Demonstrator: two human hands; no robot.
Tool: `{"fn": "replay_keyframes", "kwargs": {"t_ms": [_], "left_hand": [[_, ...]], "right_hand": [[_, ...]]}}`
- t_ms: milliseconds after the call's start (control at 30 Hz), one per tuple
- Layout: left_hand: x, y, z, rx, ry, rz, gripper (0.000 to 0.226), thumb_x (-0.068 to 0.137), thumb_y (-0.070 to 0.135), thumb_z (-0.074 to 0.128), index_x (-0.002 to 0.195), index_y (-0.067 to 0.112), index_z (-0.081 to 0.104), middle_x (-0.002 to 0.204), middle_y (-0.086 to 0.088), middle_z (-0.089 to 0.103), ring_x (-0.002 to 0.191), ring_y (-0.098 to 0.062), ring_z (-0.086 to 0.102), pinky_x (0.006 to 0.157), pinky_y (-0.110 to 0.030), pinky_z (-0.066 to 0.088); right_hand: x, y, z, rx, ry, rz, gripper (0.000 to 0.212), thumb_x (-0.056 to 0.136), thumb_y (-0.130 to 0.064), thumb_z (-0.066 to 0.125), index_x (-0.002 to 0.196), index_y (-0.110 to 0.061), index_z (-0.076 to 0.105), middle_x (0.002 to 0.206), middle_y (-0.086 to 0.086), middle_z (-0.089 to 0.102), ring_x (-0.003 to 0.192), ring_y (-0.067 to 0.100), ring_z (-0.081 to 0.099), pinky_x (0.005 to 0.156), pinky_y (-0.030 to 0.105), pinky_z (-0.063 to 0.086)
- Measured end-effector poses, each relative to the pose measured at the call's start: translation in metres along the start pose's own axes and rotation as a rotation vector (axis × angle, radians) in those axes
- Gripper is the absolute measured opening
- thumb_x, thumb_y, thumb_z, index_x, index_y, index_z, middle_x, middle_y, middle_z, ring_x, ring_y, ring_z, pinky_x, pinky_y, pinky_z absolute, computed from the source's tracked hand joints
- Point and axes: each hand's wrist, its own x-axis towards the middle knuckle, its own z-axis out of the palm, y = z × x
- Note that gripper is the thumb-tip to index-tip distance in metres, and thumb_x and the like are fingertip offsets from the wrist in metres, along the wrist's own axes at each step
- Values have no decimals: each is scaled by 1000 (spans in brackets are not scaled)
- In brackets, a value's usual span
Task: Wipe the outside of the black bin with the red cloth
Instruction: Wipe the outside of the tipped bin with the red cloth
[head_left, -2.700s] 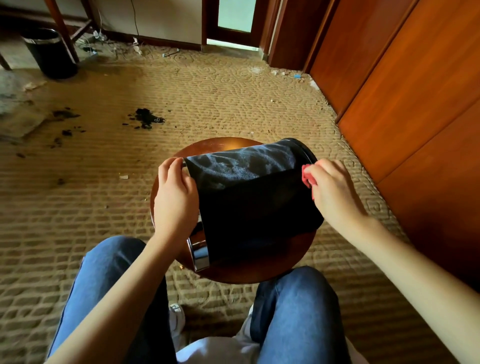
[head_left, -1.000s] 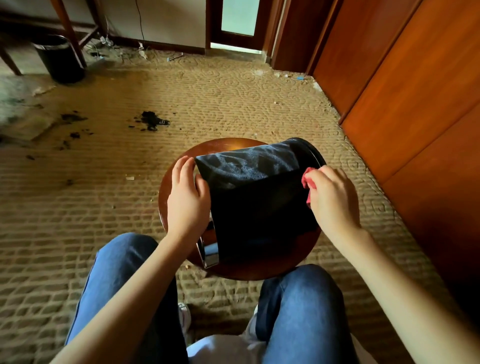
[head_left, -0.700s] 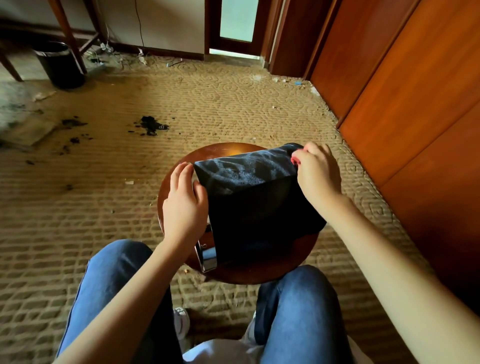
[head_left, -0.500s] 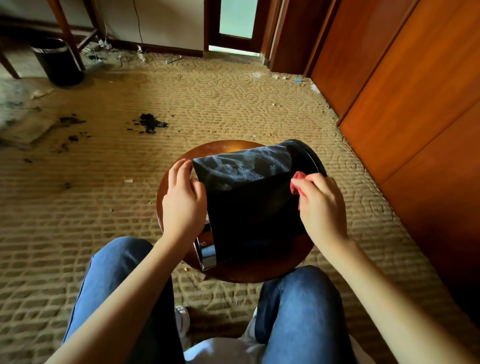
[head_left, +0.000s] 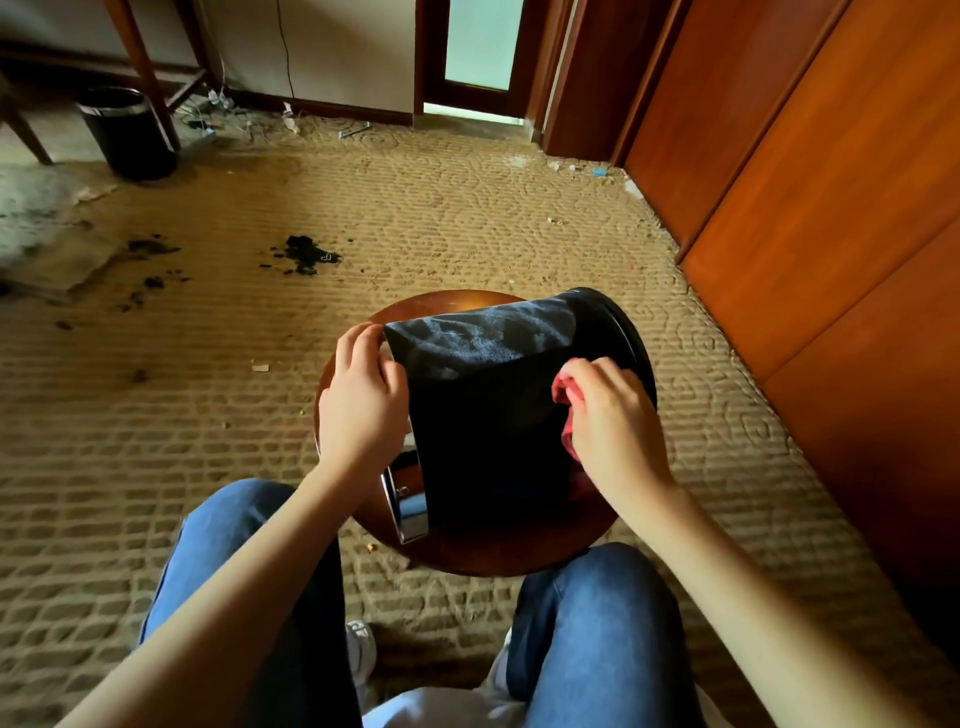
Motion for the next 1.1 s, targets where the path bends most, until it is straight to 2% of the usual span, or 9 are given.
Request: {"fn": "replay_keyframes", "kwargs": {"t_ms": [133, 233, 333, 500, 733, 833, 900, 967, 1100], "left_hand": [[-18, 1, -1, 63, -4, 45, 57, 88, 35, 27, 140, 16, 41, 147, 5, 36, 126, -20, 47, 102, -50, 40], [-24, 2, -2, 105, -3, 65, 58, 88, 35, 26, 141, 16, 40, 149, 5, 35, 127, -20, 45, 100, -46, 38], [-13, 1, -3, 115, -9, 43, 55, 89, 34, 28, 139, 16, 43, 147, 4, 37, 124, -23, 49, 99, -47, 40], [-5, -2, -1, 120, -8, 37, 42, 97, 21, 36, 137, 14, 43, 146, 1, 38, 125, -26, 48, 102, -48, 38], [-24, -1, -1, 180, -3, 73, 60, 86, 35, 24, 142, 21, 40, 149, 9, 34, 130, -9, 39, 92, -32, 22], [-17, -1, -1, 160, 2, 42, 56, 90, 34, 24, 142, 21, 40, 149, 9, 34, 130, -10, 39, 95, -35, 24], [-11, -2, 0, 132, 8, 28, 47, 97, 28, 29, 142, 20, 40, 149, 8, 34, 131, -12, 39, 99, -39, 26], [-7, -2, 1, 106, 26, 7, 42, 99, 21, 34, 140, 20, 42, 148, 8, 35, 131, -12, 40, 99, -39, 27], [-13, -4, 4, 110, 29, 44, 45, 97, 25, 30, 140, 21, 42, 148, 10, 35, 130, -10, 40, 94, -34, 24]], "right_hand": [[53, 29, -2, -39, -7, 178, 15, 85, -1, 55, 87, -13, 64, 93, 10, 62, 88, 35, 56, 71, 39, 46], [88, 42, -3, -35, -116, 319, 15, 88, -4, 52, 91, -13, 64, 102, 10, 63, 98, 33, 55, 76, 35, 42], [67, 18, 0, -105, -66, 224, 16, 84, 2, 51, 90, -12, 58, 98, 10, 59, 91, 35, 53, 71, 37, 39], [1, -18, 1, -11, -65, 10, 19, 78, 6, 56, 89, -10, 57, 84, 11, 57, 72, 36, 54, 58, 39, 43], [84, 33, -6, -78, -161, 327, 17, 85, 0, 48, 90, -15, 54, 102, 9, 59, 94, 33, 54, 66, 31, 31], [64, 14, -3, -124, -111, 224, 19, 82, 4, 48, 90, -13, 53, 99, 8, 57, 89, 35, 54, 63, 33, 32], [32, -7, -1, -93, -79, 94, 22, 77, 6, 53, 89, -12, 55, 91, 10, 57, 80, 36, 55, 60, 37, 39], [2, -27, 0, -79, -74, 4, 24, 72, 8, 60, 86, -12, 57, 82, 9, 56, 70, 34, 54, 52, 34, 39], [15, -22, -2, -84, -65, 73, 17, 81, 1, 57, 89, -14, 58, 88, 8, 57, 78, 35, 56, 54, 30, 27]]}}
